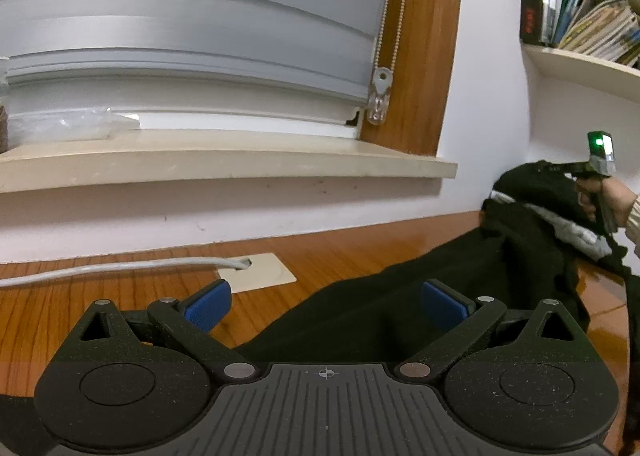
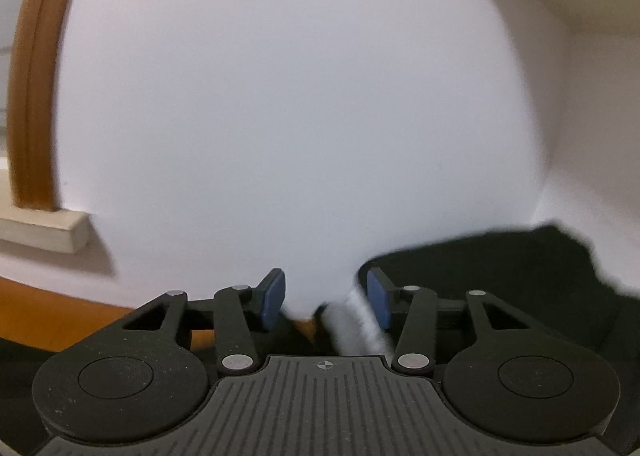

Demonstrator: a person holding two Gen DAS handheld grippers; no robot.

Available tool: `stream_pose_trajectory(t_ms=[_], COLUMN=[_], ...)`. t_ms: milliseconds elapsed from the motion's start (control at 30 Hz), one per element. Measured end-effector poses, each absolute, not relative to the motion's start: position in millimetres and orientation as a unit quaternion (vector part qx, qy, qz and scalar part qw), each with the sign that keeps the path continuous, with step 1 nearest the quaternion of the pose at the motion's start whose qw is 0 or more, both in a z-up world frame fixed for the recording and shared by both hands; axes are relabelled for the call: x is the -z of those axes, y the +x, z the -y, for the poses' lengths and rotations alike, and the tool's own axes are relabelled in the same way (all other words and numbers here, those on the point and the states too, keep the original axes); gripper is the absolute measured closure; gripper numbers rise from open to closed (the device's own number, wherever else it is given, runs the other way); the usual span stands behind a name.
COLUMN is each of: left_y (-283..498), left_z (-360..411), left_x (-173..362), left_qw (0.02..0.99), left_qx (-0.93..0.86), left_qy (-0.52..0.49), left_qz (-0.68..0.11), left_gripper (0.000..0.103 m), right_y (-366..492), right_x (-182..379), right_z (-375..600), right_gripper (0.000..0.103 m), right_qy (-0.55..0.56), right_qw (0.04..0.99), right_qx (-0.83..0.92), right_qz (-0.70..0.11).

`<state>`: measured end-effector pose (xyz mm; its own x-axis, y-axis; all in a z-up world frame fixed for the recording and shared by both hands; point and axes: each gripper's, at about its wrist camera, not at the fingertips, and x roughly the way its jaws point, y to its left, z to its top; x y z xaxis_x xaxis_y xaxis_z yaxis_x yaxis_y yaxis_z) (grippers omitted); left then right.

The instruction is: Fold clothes

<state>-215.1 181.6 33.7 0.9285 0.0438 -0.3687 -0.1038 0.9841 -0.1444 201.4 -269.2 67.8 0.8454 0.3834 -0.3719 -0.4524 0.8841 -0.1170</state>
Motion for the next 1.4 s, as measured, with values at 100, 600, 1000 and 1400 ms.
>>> stream_pose_trajectory(t_ms=[100,600,1000,1400], left_y=[-214,-211,-210,-213], left_z=[-182,-187,-217,-204], left_x=[-34,-31,-18,-23], left_qw=[0.978,0.973,0.953,0.959], left_qx=[-0.041,-0.042,0.016,0.014], left_qy=[-0.081,-0.094,-0.128,-0.098], left_qz=[-0.189,-0.206,-0.275,-0.265], left_gripper=[0.001,0.0,0.005,0.004], right_y=[192,141,82,62], right_x=[-53,14,7,10], right_z=[285,329,373,423], right_gripper=[0.051,0.05,0.052,0.05], right_qy=[-0.084,-0.024,-0.077,0.015], right_qw=[0.951,0.914,0.901,0.944], right_qx=[-0.225,-0.273,-0.286,-0.217], right_qz=[-0.195,-0.3,-0.318,-0.25])
